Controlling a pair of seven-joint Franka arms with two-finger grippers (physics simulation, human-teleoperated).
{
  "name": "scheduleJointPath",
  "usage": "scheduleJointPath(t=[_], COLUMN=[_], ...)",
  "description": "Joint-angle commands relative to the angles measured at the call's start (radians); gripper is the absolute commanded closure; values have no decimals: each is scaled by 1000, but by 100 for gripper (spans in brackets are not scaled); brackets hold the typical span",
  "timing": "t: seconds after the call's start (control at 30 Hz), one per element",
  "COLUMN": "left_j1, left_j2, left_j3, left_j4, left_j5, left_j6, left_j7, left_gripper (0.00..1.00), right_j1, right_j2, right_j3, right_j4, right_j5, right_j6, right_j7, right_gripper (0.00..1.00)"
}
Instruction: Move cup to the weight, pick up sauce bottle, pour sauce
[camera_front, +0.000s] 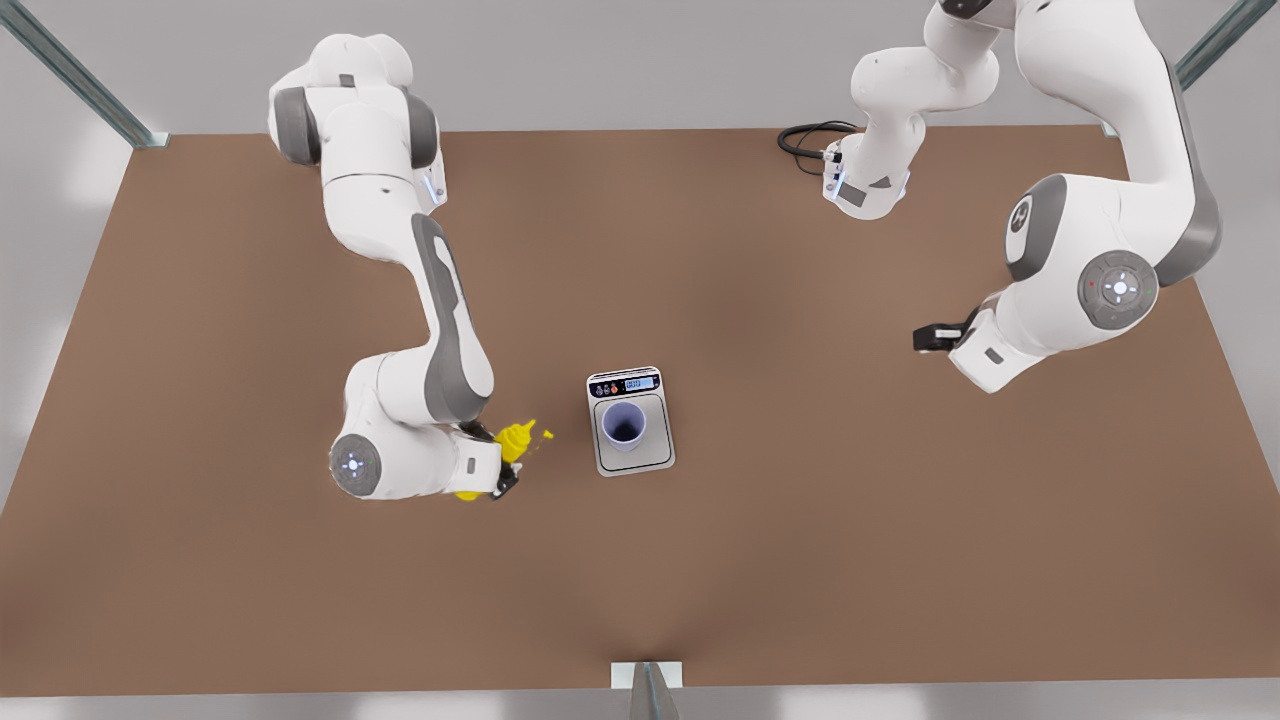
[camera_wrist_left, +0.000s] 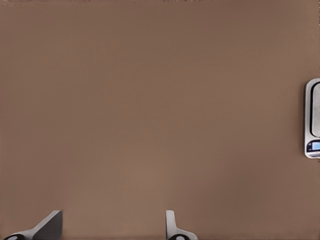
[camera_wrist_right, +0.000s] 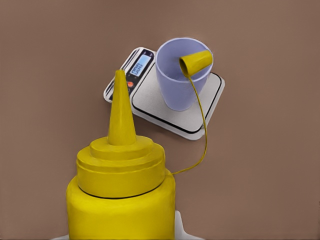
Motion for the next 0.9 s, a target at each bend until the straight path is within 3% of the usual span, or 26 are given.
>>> scheduleJointPath(t=[0.0,0.07,0.43,0.87], left_j1=[1,1,13,2], left_j2=[-1,-1,8,8], left_j3=[-1,-1,-7,-12], left_j4=[1,0,17,20], left_j5=[0,-1,-4,-6], left_j6=[-3,-3,-63,-86], left_j7=[65,65,69,61], left_gripper=[0,0,0,0], right_j1=[49,127,254,354], right_j2=[2,9,15,52], right_j3=[-34,-91,-113,-115], right_j4=[1,1,3,23], right_j5=[-14,-25,-345,-614], right_j6=[20,38,69,125], right_j7=[667,727,992,997], right_gripper=[42,42,42,41])
